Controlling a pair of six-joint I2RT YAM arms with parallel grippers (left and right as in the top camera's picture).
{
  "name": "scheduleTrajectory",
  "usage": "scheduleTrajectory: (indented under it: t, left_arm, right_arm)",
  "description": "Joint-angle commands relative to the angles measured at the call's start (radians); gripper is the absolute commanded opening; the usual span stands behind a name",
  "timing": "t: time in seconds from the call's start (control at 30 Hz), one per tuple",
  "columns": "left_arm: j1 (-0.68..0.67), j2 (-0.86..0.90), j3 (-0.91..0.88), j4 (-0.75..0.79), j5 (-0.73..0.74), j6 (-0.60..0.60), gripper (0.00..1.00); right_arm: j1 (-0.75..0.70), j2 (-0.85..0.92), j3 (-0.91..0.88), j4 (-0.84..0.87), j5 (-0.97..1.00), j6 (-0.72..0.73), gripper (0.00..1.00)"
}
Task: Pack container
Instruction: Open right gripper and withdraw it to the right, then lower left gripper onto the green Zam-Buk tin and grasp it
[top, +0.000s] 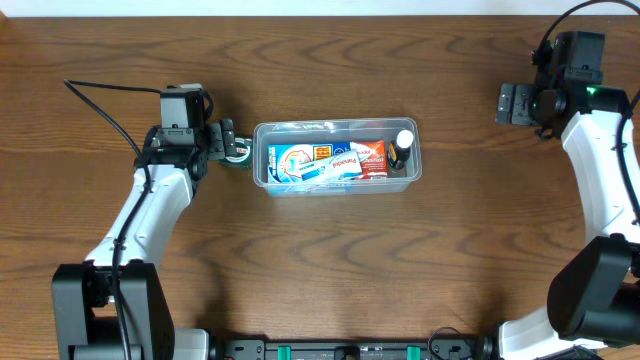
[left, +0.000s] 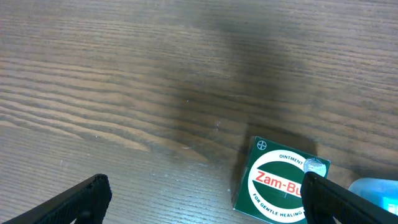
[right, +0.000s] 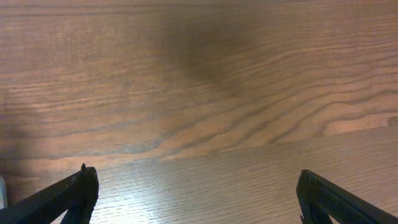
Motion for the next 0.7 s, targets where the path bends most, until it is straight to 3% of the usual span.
scheduleTrajectory:
  t: [0.0,0.17,0.47,0.6,0.67]
  left_arm:
    - [0.003,0.005,0.016,0.005,-0.004,-0.002,0.98]
    - [0.002,0.005,0.016,-0.003,0.076,-0.002,0.98]
    - [0.002,0.006,0.01,-0.035,0.079,0.006,0.98]
    - [0.002,0.024,-0.013,-0.029,0.081,0.077,0.98]
    - [0.002,0.049,-0.013,-0.03,0.15,0.127,0.98]
  right_arm:
    - [-0.005,-0.003,0.015,-0.004,-0.001,0.014,0.99]
    - [-0.005,-0.003,0.015,-0.004,0.0,0.014,0.99]
    - [-0.005,-0.003,0.015,-0.004,-0.001,0.014,0.99]
    - [-0.005,-0.003,0.015,-0.004,-0.001,0.013,0.99]
    - [-0.005,-0.003,0.015,-0.004,-0.001,0.014,0.99]
